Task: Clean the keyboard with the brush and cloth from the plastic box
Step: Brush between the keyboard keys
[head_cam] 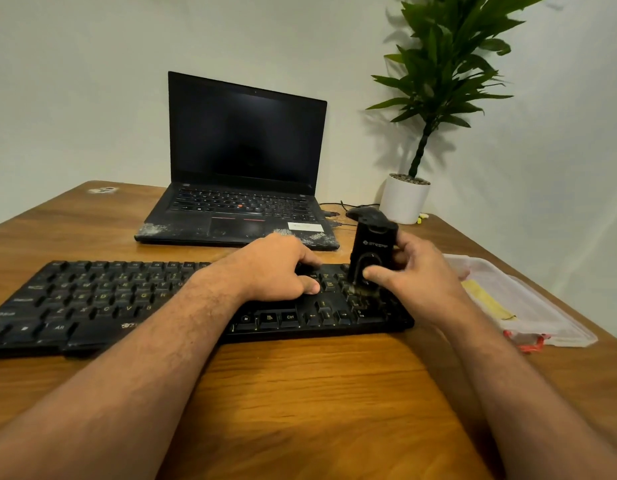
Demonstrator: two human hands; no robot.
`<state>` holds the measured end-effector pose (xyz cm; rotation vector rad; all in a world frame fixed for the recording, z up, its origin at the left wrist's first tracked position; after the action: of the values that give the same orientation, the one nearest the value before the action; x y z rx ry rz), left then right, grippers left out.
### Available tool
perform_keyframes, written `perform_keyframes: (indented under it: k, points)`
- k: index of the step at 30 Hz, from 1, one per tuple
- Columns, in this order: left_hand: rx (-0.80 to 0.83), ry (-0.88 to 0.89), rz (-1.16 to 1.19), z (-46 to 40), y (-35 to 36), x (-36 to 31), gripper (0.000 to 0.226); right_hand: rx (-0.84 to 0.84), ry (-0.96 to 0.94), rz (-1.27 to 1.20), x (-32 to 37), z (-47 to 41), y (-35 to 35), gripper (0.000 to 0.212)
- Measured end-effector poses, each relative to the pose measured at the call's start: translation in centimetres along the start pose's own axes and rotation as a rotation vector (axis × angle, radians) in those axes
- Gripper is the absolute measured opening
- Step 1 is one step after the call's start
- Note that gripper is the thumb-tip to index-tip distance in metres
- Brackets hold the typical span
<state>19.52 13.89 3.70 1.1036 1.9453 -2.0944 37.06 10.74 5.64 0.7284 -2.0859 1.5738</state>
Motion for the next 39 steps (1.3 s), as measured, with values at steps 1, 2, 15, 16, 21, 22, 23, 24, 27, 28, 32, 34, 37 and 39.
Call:
perform_keyframes:
  k: [1,2,15,16,21,22,23,24,27,28,32,34,37,39]
  points:
    - [-0.002,-0.001,-0.003,0.0,0.0,0.0,0.049,-0.006,-0.008,0.078,0.4,-1.0,0.0,0.052]
    - [-0.007,-0.002,-0.007,0.0,-0.1,0.0,0.049,-0.019,-0.017,0.13,1.0,-1.7,0.0,0.051]
    - [-0.02,0.013,-0.013,-1.0,0.1,0.6,0.05,-0.141,0.04,0.129,-1.2,-3.1,0.0,0.044]
    - [-0.016,0.013,-0.017,-1.1,0.1,0.6,0.05,-0.185,0.054,0.159,-1.2,-3.2,-0.2,0.047]
    - [-0.012,0.013,-0.031,-1.2,0.3,0.8,0.05,-0.087,-0.016,0.077,-0.6,-2.9,1.3,0.047]
    - [-0.01,0.014,-0.038,-1.2,0.3,0.8,0.05,-0.119,0.003,0.107,-0.8,-3.1,1.1,0.047]
    - [-0.008,0.015,-0.039,-1.2,0.3,0.8,0.05,-0.167,0.041,0.133,-1.2,-3.3,0.7,0.047]
    - [-0.006,0.016,-0.034,-1.2,0.3,0.8,0.05,-0.214,0.084,0.149,-1.6,-3.4,0.1,0.048]
    - [-0.004,0.018,-0.035,-1.1,0.3,0.8,0.049,-0.233,0.083,0.15,-1.6,-3.0,-0.5,0.048]
    - [-0.007,0.02,-0.036,-1.0,0.3,0.7,0.049,-0.193,0.049,0.131,-1.2,-2.8,-0.1,0.047]
    - [-0.006,0.02,-0.03,-1.1,0.3,0.8,0.048,-0.102,0.0,0.14,-0.4,-2.7,1.3,0.047]
    - [-0.003,0.014,-0.031,-1.1,0.3,0.8,0.05,-0.196,0.085,0.19,-1.0,-2.9,0.0,0.048]
    - [-0.004,0.018,-0.036,-1.1,0.3,0.7,0.05,-0.175,0.062,0.149,-0.9,-2.6,-0.1,0.045]
    - [-0.004,0.023,-0.033,-1.2,0.3,0.7,0.05,-0.082,-0.013,0.122,-0.3,-2.5,1.2,0.048]
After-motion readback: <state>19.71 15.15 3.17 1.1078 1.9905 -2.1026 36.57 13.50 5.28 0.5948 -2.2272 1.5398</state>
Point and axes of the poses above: each hand's wrist, its own z-axis away from the middle knuckle, its own y-axis out of the palm, x = y × z, the point moved 9 cm from there along -z, towards the middle knuckle, and after that the axes turned 10 degrees about z, right-handed, at the moved point
